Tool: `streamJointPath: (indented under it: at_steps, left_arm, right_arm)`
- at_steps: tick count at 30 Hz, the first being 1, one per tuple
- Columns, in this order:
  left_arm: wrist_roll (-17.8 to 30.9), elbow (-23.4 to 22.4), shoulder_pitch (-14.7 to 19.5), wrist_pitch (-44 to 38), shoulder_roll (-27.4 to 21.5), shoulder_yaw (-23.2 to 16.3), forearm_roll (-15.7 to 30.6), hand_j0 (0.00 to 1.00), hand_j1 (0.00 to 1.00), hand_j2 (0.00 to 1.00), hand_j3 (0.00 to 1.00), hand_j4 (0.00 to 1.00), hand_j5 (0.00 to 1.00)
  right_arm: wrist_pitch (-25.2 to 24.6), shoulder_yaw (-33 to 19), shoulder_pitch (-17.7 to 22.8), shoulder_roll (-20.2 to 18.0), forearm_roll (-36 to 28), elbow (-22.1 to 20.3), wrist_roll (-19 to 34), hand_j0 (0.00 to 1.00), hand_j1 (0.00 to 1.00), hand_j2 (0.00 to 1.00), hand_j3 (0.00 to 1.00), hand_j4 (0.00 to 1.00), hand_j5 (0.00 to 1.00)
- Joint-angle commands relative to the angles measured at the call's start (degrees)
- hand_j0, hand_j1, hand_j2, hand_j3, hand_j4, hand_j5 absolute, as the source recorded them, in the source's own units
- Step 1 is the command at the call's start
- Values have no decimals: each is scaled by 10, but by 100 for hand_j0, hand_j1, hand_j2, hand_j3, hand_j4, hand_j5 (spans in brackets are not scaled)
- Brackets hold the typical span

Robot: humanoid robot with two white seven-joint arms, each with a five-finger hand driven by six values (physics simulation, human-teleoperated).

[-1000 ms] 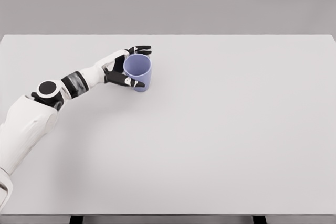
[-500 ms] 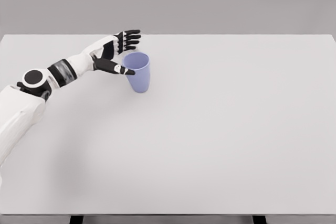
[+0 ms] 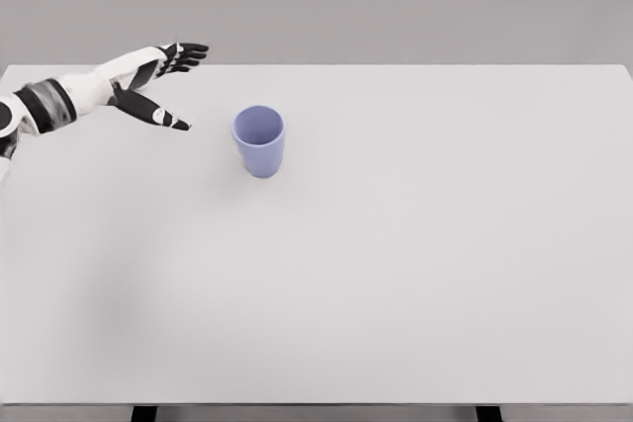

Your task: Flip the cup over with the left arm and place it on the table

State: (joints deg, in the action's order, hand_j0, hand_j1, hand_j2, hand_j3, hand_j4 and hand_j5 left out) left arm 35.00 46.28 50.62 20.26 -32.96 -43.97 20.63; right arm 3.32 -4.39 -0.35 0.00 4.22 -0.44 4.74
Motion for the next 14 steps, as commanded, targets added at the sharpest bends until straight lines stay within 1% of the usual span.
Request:
streamJointPath:
  at_steps: [1,2,3,12,14]
  left_arm:
    - [0,-4,0,75,-23,-2,-122,100,100,100,100,100,100]
    - [0,-4,0,114,-41,-2,-132,100,100,100,100,100,100]
    - [0,-4,-1,139,-49,-2,-132,100,100,100,100,100,100]
    - [0,-4,-4,145,-50,-2,-132,100,100,100,100,100,100]
    - [0,-11,-4,145,-50,-2,-132,100,100,100,100,100,100]
  right_arm:
    - [0,0,0,0,0,0,0,100,100,100,100,100,100]
    - [-1,0,0,0,0,0,0,100,100,100,100,100,100]
    - [0,0,0,0,0,0,0,100,100,100,100,100,100]
    - [0,0,0,0,0,0,0,100,100,100,100,100,100]
    - [0,0,0,0,0,0,0,100,100,100,100,100,100]
